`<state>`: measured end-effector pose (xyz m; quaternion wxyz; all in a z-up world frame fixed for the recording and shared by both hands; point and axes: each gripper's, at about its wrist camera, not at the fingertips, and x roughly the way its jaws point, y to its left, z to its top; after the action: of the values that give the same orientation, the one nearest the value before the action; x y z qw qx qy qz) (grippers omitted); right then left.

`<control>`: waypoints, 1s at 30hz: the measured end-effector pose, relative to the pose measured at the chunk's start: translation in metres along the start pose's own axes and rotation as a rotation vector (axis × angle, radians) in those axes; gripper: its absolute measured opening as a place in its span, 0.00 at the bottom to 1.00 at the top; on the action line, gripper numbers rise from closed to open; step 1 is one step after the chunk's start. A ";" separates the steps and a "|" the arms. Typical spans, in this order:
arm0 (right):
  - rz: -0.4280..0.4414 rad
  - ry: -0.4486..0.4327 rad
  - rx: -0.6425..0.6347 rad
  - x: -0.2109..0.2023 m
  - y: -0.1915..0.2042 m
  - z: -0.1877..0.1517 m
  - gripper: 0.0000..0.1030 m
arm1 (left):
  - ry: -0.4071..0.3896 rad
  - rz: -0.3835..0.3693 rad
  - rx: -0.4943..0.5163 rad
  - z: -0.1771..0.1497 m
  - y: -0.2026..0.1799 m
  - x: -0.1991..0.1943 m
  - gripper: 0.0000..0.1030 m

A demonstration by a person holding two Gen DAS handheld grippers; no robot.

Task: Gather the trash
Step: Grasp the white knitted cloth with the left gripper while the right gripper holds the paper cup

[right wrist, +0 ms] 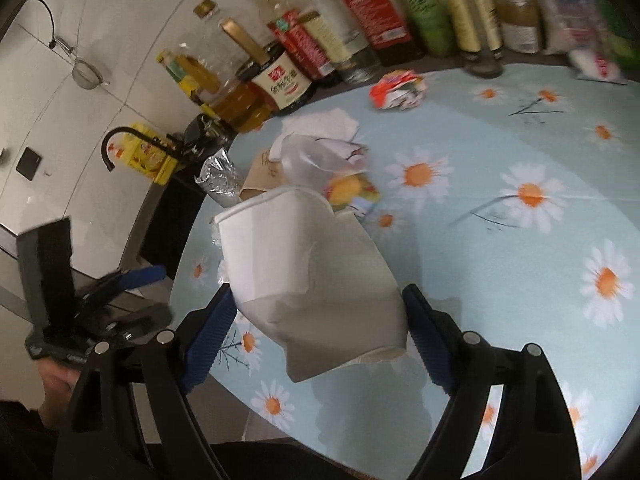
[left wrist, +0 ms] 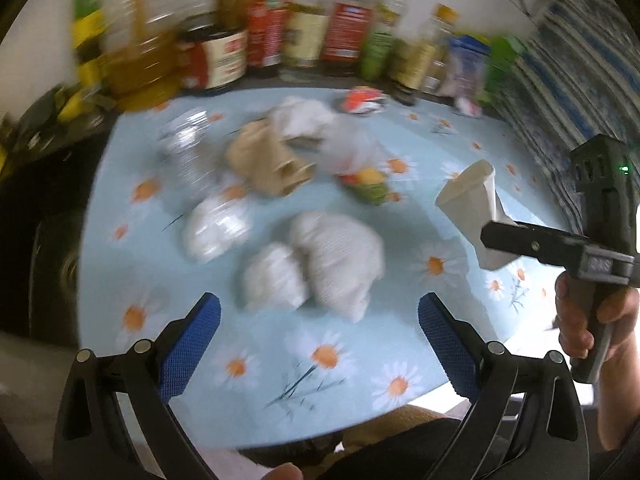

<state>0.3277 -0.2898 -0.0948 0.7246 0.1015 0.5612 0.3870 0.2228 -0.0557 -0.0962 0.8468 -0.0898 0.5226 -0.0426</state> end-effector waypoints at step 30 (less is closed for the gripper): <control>-0.112 -0.132 0.113 -0.062 -0.009 -0.066 0.80 | 0.124 0.111 0.322 0.031 -0.035 0.096 0.51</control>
<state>0.2683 -0.3562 -0.0775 0.7737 0.1359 0.5379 0.3061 0.2943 -0.1026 -0.1603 0.8173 0.0790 0.5645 -0.0844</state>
